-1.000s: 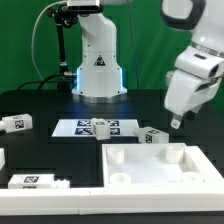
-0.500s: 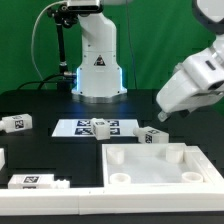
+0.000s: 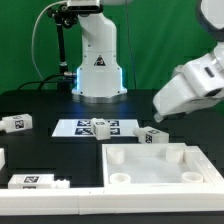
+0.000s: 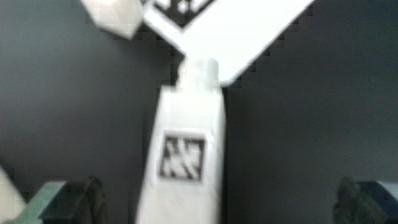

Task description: Assemble one leg

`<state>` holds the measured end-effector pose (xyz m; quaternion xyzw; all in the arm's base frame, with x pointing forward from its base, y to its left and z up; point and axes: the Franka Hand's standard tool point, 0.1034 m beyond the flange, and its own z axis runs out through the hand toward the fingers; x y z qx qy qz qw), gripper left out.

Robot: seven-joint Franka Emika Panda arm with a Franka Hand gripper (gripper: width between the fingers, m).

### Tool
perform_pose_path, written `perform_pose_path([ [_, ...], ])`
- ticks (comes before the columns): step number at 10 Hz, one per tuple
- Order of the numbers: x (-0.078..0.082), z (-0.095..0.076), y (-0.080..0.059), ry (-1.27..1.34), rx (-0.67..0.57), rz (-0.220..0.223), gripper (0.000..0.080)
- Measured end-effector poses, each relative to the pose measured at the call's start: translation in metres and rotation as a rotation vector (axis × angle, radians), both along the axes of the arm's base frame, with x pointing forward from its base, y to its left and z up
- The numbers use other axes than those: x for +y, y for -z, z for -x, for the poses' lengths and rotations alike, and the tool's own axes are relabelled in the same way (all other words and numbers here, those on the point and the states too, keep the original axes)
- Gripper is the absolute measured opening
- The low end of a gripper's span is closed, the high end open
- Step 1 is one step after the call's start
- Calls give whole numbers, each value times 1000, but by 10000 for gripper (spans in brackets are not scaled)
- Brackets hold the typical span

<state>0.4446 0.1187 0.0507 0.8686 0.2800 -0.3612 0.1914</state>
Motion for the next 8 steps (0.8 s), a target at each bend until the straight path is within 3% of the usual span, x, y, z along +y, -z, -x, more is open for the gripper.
perform_pose_path([
  [1, 0, -11, 2, 30, 17, 34, 649],
  [2, 1, -16, 3, 52, 21, 35, 649],
  [8, -1, -16, 5, 61, 27, 36, 649],
])
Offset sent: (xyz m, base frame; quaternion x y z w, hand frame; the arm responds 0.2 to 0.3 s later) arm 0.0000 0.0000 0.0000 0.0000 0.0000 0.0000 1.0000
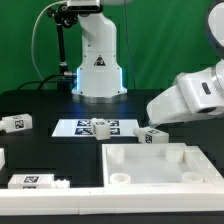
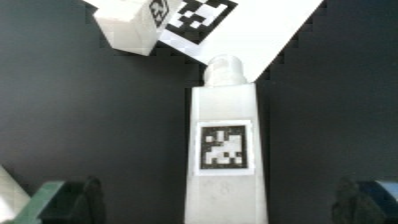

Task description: Assemble one leg

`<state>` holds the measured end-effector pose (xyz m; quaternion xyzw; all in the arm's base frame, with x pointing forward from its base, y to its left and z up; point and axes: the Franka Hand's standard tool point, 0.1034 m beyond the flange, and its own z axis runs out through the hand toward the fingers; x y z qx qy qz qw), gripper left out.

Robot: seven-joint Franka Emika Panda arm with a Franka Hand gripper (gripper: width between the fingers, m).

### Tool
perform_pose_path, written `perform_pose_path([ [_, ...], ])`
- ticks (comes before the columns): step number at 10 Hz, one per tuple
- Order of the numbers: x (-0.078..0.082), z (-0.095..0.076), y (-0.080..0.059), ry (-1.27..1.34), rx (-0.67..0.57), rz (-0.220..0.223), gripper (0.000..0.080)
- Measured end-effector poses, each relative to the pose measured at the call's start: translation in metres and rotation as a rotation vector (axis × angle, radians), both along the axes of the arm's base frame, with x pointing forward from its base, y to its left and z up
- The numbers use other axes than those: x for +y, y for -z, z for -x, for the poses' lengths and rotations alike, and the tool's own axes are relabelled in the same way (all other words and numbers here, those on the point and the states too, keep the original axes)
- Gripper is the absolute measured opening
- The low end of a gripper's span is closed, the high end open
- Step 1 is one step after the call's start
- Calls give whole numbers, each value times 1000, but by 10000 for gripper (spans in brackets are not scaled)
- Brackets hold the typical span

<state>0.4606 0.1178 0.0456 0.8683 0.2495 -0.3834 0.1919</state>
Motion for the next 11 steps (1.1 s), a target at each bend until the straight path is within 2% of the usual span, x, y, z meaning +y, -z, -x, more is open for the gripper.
perform_pose_path([
  [2, -1, 5, 5, 14, 15, 11, 649],
  [4, -2, 15, 21, 53, 28, 36, 649],
  [6, -6, 17, 27, 58, 39, 39, 649],
  [11, -9, 18, 31, 63, 45, 41, 623],
])
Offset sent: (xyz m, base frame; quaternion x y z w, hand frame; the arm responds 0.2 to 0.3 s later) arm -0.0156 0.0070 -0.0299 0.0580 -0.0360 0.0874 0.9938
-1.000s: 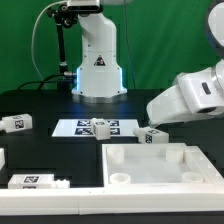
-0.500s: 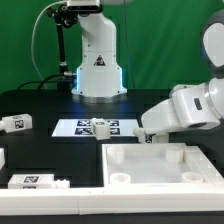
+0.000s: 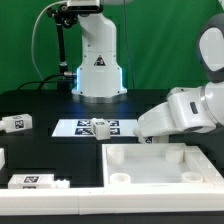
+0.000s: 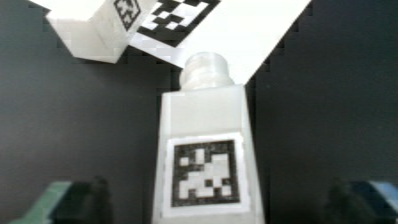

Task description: Assemble one leg

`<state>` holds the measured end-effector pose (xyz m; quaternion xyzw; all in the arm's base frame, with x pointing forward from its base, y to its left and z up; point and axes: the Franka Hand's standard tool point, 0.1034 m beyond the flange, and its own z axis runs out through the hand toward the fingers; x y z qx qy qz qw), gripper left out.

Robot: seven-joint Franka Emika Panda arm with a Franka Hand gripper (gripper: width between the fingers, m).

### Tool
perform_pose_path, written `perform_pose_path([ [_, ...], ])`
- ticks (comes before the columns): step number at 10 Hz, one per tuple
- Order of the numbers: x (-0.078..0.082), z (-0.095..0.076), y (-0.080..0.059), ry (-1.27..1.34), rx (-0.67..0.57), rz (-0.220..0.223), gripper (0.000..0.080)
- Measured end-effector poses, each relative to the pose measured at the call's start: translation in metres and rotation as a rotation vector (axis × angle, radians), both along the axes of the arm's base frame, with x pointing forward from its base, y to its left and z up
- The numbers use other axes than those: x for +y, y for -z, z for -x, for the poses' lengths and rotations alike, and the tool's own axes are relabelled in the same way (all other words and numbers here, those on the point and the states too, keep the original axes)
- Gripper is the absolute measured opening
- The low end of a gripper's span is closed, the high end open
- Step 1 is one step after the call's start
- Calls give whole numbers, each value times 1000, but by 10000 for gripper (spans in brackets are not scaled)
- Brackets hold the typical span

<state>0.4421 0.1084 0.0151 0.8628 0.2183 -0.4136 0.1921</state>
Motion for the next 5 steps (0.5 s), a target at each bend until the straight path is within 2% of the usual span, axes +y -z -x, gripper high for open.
perform_pose_path([
  [1, 0, 0, 0, 0, 0, 0, 453],
  [2, 0, 0, 0, 0, 1, 1, 453],
  [3, 0, 0, -1, 0, 1, 1, 289],
  [5, 0, 0, -1, 0, 1, 1, 289],
])
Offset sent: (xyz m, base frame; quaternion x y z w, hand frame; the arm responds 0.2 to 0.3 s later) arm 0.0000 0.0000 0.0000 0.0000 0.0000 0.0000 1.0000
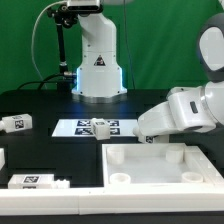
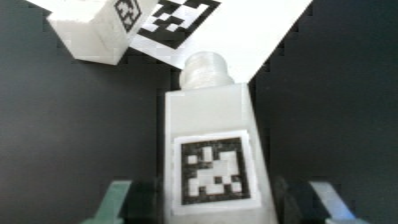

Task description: Assemble one leg

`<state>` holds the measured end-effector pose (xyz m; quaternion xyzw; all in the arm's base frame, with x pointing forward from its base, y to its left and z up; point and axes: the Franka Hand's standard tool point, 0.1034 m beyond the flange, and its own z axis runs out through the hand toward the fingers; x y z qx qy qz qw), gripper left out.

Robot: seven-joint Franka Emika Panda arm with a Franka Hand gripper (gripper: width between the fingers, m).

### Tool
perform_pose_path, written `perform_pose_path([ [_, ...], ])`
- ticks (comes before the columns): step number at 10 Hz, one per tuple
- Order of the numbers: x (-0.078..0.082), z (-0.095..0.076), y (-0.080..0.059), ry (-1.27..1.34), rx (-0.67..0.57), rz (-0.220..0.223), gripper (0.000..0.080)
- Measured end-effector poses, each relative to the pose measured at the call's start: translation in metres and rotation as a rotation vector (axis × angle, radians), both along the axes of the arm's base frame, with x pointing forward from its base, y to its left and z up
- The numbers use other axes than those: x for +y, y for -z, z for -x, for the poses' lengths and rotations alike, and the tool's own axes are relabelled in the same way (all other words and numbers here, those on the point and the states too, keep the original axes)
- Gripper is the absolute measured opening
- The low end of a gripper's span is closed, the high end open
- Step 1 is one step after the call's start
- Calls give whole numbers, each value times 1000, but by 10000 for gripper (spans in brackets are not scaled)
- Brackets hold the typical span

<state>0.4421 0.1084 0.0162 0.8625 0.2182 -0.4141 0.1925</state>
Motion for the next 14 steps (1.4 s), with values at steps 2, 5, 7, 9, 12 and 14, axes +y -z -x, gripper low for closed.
perform_pose_path([
  [2, -3, -7, -15, -2, -10, -17, 289],
  [5, -24, -40, -88, -30, -38, -108, 289],
  [7, -40, -60, -120, -23, -103, -148, 289],
  [9, -35, -71, -114, -55, -225, -215, 289],
  [12, -29, -86, -119, -62, -355, -334, 289],
  [14, -25, -113, -120, -14, -474, -433, 289],
])
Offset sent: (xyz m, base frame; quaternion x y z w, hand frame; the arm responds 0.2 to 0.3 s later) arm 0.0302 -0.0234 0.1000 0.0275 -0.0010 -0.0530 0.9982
